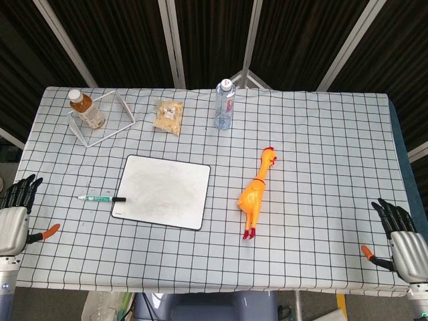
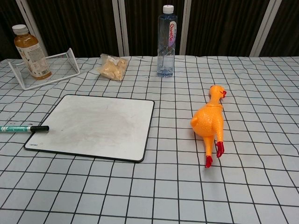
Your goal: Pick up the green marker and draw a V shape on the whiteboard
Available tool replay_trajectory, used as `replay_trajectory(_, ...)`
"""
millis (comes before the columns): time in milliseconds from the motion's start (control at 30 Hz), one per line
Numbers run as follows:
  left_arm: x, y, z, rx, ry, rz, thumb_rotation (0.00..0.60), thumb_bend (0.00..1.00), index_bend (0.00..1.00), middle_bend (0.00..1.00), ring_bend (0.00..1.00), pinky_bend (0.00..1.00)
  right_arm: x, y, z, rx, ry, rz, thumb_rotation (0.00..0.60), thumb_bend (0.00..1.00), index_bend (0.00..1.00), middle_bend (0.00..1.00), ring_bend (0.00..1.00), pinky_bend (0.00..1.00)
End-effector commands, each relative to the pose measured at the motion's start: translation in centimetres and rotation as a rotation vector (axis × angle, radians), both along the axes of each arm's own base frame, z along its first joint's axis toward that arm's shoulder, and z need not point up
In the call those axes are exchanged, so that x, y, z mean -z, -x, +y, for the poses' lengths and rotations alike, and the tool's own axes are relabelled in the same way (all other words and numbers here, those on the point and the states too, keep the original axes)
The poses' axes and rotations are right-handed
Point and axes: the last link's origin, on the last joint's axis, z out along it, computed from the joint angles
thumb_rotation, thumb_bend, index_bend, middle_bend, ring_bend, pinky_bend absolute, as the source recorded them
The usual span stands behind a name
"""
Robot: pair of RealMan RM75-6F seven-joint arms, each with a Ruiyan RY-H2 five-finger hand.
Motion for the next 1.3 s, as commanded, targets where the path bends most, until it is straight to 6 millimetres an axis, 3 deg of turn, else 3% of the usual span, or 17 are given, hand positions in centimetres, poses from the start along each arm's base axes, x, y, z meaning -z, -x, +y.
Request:
replay_trajectory(33, 0.0, 0.0, 0.0, 0.000, 0.003, 0.001, 0.600, 0.00, 0.00, 0.00, 0.00, 0.00, -0.1, 0.0, 0.0, -0.001, 0.001, 0.002, 0.600, 0.27, 0.00, 0.00, 0.00, 0.00)
replay_trajectory(300, 0.1, 0.1, 0.0, -0.012, 0.027, 0.009, 0.600, 0.00, 0.00, 0.00, 0.00, 0.00, 0.0, -0.1, 0.0, -0.003, 0.001, 0.000, 0.600, 0.27, 0.00, 0.00, 0.00, 0.00)
replay_trajectory(533, 0.6, 0.2, 1.9, -0.042, 0.061, 0.016, 0.600, 0.02, 0.01, 0.00, 0.00, 0.00, 0.0, 0.0, -0.1, 0.008, -0.002, -0.003, 0.600, 0.27, 0.00, 0.00, 0.00, 0.00)
replay_trajectory(733, 1.6, 0.5, 4.5, -0.076, 0.100, 0.046, 0.600, 0.13, 0.18, 0.00, 0.00, 0.00, 0.0, 0.0, -0.1, 0.011, -0.004, -0.010, 0.600, 0.27, 0.00, 0.00, 0.00, 0.00)
replay_trajectory(933, 4.0, 1.5, 7.6, -0.133, 0.163, 0.090, 0.600, 0.22, 0.36, 0.00, 0.00, 0.00, 0.0, 0.1, -0.2, 0.012, -0.003, -0.012, 0.600, 0.27, 0.00, 0.00, 0.00, 0.00)
replay_trajectory(1067, 5.6, 1.8, 9.1, -0.154, 0.204, 0.125, 0.600, 0.25, 0.44, 0.00, 0.00, 0.00, 0.0, 0.1, -0.3, 0.014, -0.002, -0.013, 0.600, 0.27, 0.00, 0.00, 0.00, 0.00)
replay_trajectory(1300, 7.6, 2.0, 10.7, -0.179, 0.248, 0.150, 0.600, 0.32, 0.48, 0.00, 0.00, 0.00, 0.0, 0.2, -0.3, 0.021, 0.001, -0.015, 0.600, 0.27, 0.00, 0.00, 0.00, 0.00)
